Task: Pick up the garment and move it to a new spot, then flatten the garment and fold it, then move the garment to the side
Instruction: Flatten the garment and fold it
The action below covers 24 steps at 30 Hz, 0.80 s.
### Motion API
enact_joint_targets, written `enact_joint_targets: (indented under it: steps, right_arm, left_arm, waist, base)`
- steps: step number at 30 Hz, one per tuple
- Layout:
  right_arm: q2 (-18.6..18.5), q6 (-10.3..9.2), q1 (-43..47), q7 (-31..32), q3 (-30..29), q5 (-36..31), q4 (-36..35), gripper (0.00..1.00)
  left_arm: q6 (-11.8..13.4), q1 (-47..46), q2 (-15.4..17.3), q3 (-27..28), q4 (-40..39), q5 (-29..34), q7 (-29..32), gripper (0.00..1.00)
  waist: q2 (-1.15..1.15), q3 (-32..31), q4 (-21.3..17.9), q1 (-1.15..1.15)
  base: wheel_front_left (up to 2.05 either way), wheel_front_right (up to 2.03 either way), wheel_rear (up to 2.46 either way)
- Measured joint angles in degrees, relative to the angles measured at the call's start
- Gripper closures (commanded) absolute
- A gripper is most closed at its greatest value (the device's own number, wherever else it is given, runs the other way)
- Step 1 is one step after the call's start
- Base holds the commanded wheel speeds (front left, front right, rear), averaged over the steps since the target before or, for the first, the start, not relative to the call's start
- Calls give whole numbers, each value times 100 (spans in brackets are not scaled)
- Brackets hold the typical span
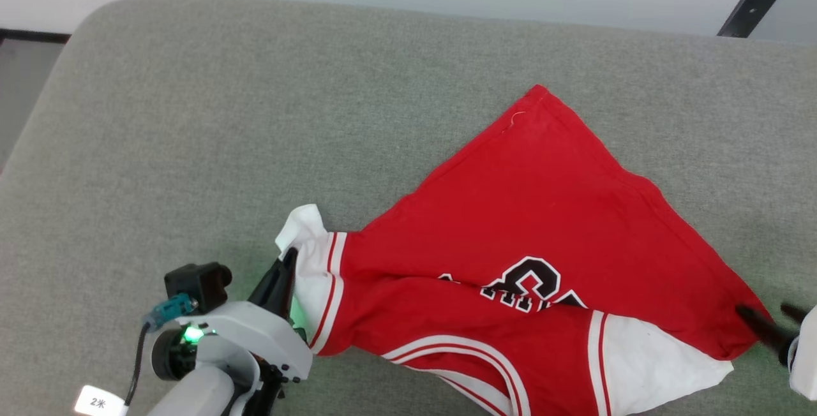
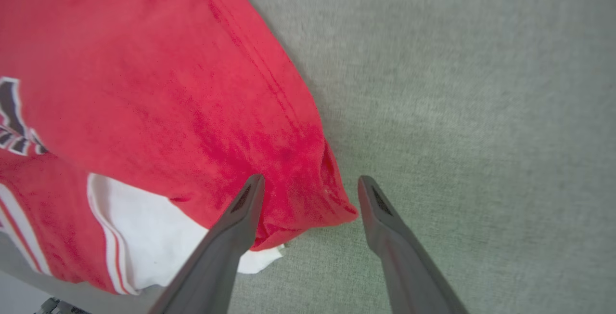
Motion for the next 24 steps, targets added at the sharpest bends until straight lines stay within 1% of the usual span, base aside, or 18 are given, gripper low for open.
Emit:
enact_joint_targets:
  steps: [1,4,5,6,9,12,13,14,17,19,21,24]
  right_arm:
    - [35,-1,35,-109,-34,-7,-226,0]
    - [144,-1,85,-702,-74,-24,-798,0]
    - [90,0,152,-1189,63,-87,-1091,0]
    - [70,-1,152,-1425,107,-130,-1148,0]
    - [-144,-2,97,-2236,481,-216,-1285,0]
    - [-296,-2,-221,-2993,822,-369,-1139,0]
    - [-398,-1,-380,-3237,998,-483,-1063,0]
    - [-453,-1,-546,-3395,1120,-530,-937,0]
    - [-533,-1,-1083,-3727,1501,-575,-454,0]
    - [-622,-1,-1485,-3760,1767,-556,-104,0]
    - [-726,-1,-1879,-3689,2001,-488,281,0]
    - [-840,0,-2487,-3312,2335,-289,849,0]
  left_arm:
    - [15,12,9,-1,-14,0,0,100]
    - [15,10,8,-8,-41,0,0,100]
    - [14,10,10,-9,-41,0,-1,100]
    - [14,10,8,-14,-42,0,-2,100]
    - [-8,1,-12,-26,-44,-18,-10,100]
    - [-16,-60,-51,-66,-30,-23,-1,100]
    - [-21,-103,-75,-83,-21,-21,16,100]
    - [-43,-145,-103,-103,-12,-13,19,100]
    - [-70,-271,-188,-176,48,38,43,100]
    - [-122,-381,-246,-227,121,67,70,100]
    - [-170,-499,-327,-279,189,93,85,100]
    - [-227,-647,-457,-357,286,142,87,100]
  waist:
    - [0,-18,-14,0]
    - [0,-51,-31,0]
    - [0,-56,-25,0]
    - [0,-55,-21,0]
    - [0,-38,9,0]
    - [0,-2,68,0]
    - [0,14,93,0]
    - [0,32,120,0]
    - [0,87,221,0]
    - [0,126,309,0]
    - [0,165,412,0]
    - [0,225,584,0]
  base:
    - [0,0,0]
    - [0,0,0]
    - [0,0,0]
    - [0,0,0]
    - [0,0,0]
    - [0,0,0]
    - [0,0,0]
    - [0,0,0]
    - [0,0,0]
    - [0,0,0]
    - [0,0,0]
    - [0,0,0]
